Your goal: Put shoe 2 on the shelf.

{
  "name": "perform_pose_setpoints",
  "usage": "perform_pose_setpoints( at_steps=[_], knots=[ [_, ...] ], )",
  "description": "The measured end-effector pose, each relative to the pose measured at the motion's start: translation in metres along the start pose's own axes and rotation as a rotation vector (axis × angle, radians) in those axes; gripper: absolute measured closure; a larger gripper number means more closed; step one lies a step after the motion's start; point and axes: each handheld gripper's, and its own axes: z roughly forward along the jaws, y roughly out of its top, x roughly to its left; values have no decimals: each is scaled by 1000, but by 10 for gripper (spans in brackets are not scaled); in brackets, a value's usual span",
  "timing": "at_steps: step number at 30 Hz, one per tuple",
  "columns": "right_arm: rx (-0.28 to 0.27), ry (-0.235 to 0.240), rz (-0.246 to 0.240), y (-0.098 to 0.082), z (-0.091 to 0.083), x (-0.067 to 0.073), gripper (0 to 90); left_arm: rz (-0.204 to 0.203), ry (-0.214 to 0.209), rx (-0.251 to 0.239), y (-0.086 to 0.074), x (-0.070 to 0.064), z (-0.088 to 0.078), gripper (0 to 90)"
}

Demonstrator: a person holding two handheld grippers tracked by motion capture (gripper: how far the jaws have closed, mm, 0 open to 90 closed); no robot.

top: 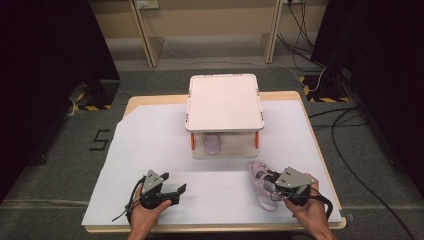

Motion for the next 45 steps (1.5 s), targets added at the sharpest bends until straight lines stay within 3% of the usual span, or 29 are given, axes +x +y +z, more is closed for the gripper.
perform_pose_setpoints(
  at_steps=[9,15,24,30,34,38,43,45],
  knots=[
    [-39,-15,-15,32,38,-4,848,-7,-4,-5,0,1,1,201],
    [-56,-57,-22,49,70,-10,847,-8,-6,-5,0,1,0,201],
    [-50,-122,-32,59,112,-15,843,-3,-10,0,0,1,0,201],
    [-30,-174,-70,61,133,-17,838,1,-14,2,0,-1,0,201],
    [-25,-190,-72,60,143,-17,825,2,-13,2,0,0,0,201],
    [-7,-223,-129,64,147,-16,816,3,-13,2,0,-1,0,201],
    [0,-253,-157,65,151,-19,813,5,-14,0,0,-1,0,201],
    [7,-255,-154,64,153,-20,752,4,-14,1,0,-1,0,201]
  ],
)
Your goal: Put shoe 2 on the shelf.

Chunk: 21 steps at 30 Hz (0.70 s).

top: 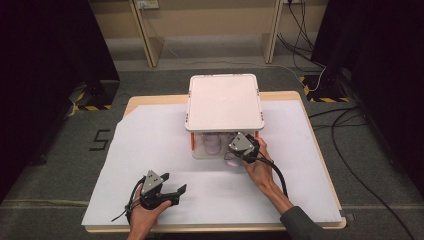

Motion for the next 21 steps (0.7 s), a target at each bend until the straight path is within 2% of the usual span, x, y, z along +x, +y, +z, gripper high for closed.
perform_pose_setpoints(
  at_steps=[3,7,10,12,15,17,19,21],
  knots=[
    [5,19,47,-3,1,-1,669,1,-1,1,0,-1,0,201],
    [-9,60,125,-2,-7,-6,540,0,-2,4,0,-1,0,201],
    [-23,99,174,-1,-17,-9,488,0,-2,4,0,-1,1,201],
    [-46,141,251,-2,-28,-9,450,1,-2,6,0,-1,0,201],
    [-62,185,308,-6,-41,-8,372,4,-3,6,0,-2,0,201],
    [-74,214,338,-9,-51,-7,333,5,-4,7,0,-2,0,201],
    [-92,243,387,-15,-59,-4,304,6,-5,6,0,-2,0,201],
    [-81,269,429,-22,-63,2,268,5,-6,6,0,-2,0,201]
  ],
)
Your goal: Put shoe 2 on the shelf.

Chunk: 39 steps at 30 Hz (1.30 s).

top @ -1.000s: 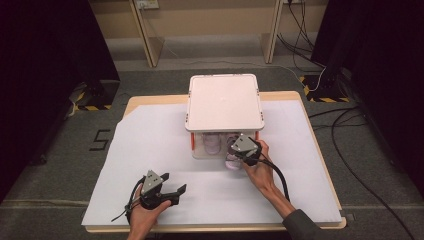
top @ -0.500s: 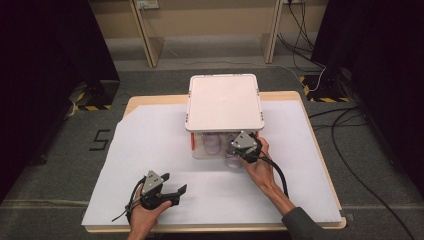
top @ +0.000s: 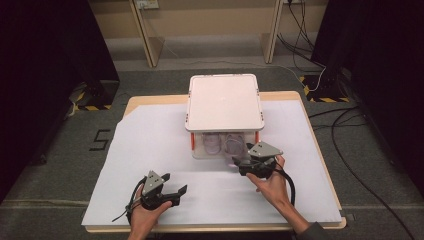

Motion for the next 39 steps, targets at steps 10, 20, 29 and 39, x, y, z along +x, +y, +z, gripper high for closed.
perform_pose_setpoints(
  at_steps=[10,20,29,39],
  knots=[
    [83,-24,-42,-19,13,13,249,-2,1,0,0,1,0,201],
    [129,-101,-128,-23,21,9,332,-2,0,-2,0,1,0,201],
    [111,-103,-131,-21,38,-7,363,-1,3,0,-1,1,1,201],
    [109,-103,-110,-13,59,-17,412,-4,4,-2,-1,1,1,201]
  ],
)
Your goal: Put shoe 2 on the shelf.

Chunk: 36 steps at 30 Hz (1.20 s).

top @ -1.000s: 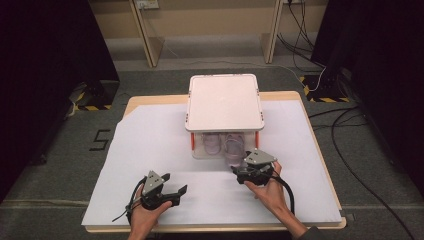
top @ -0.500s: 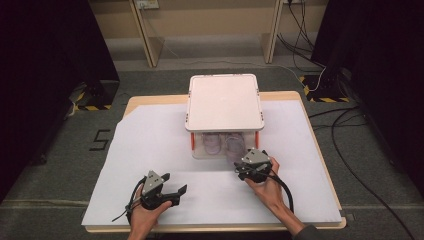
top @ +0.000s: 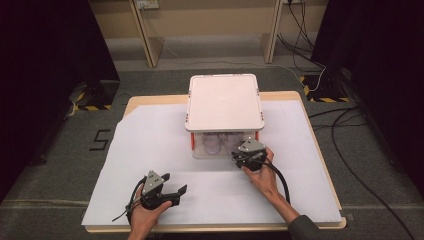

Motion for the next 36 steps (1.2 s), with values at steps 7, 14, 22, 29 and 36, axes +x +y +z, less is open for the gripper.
perform_pose_setpoints(
  at_steps=[7,14,22,29,36],
  knots=[
    [14,-18,10,2,5,-3,410,5,-1,2,0,0,0,201],
    [-23,-17,54,4,-10,-7,368,3,-4,1,0,0,0,201],
    [-60,112,135,1,-42,1,315,4,-5,1,1,0,-1,201],
    [-68,159,196,-15,-66,-2,293,4,-7,2,1,0,-1,201],
    [-53,163,235,-33,-83,-8,273,5,-6,4,1,-1,-1,201]
  ],
)
